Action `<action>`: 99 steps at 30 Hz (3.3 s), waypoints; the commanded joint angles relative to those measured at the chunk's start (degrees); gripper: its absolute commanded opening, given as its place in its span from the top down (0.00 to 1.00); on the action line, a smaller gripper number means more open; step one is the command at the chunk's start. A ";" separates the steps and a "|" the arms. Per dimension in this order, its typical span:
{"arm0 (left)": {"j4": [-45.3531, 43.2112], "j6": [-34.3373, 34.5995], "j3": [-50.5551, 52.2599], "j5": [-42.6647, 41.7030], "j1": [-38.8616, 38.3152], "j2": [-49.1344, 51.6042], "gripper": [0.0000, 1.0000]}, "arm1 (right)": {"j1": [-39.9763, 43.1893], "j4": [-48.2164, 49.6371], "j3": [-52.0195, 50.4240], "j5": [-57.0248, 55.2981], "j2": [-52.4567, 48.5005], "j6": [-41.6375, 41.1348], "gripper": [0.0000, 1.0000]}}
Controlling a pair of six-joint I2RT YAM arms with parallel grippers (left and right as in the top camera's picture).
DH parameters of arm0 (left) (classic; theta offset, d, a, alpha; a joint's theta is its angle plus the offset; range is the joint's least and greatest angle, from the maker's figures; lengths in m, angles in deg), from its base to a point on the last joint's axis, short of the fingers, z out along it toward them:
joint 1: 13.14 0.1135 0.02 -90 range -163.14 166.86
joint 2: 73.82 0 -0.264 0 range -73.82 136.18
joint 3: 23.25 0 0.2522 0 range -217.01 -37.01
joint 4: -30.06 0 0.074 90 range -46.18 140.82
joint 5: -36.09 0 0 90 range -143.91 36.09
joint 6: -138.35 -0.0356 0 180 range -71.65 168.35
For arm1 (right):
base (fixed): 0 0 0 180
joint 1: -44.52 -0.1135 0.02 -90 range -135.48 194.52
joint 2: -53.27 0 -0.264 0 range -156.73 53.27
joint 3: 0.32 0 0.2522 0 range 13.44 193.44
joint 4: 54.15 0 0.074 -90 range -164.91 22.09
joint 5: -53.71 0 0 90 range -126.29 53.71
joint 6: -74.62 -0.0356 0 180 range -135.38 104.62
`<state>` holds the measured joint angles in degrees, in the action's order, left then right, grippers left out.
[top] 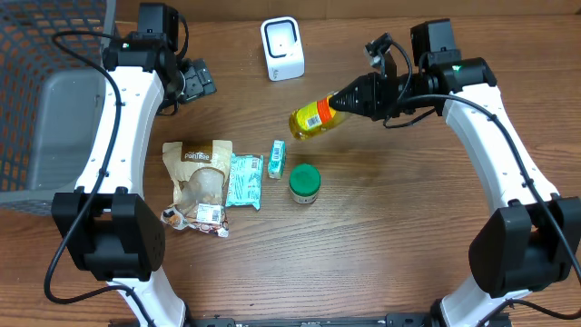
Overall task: Scan the item barcode
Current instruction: 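Lift the yellow bottle and tilt it sideways with the right gripper, then carry the bottle to the white scanner and hold it there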
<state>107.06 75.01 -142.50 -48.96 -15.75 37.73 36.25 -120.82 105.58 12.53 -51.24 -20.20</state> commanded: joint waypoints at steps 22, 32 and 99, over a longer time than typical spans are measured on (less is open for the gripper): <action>-0.04 0.59 -1.07 -0.28 -0.04 -0.76 0.00 | -0.13 1.62 2.05 -6.97 2.38 -1.22 0.96; -0.04 0.59 -1.07 -0.28 -0.04 -0.76 0.00 | -0.13 0.55 7.93 -14.14 2.38 -2.51 0.97; -0.04 0.59 -1.07 -0.28 -0.04 -0.76 0.00 | -23.08 53.55 18.82 -65.68 -28.13 60.41 0.96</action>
<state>107.06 75.01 -142.50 -48.96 -15.75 37.73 13.21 -68.71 123.02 -53.00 -78.58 38.88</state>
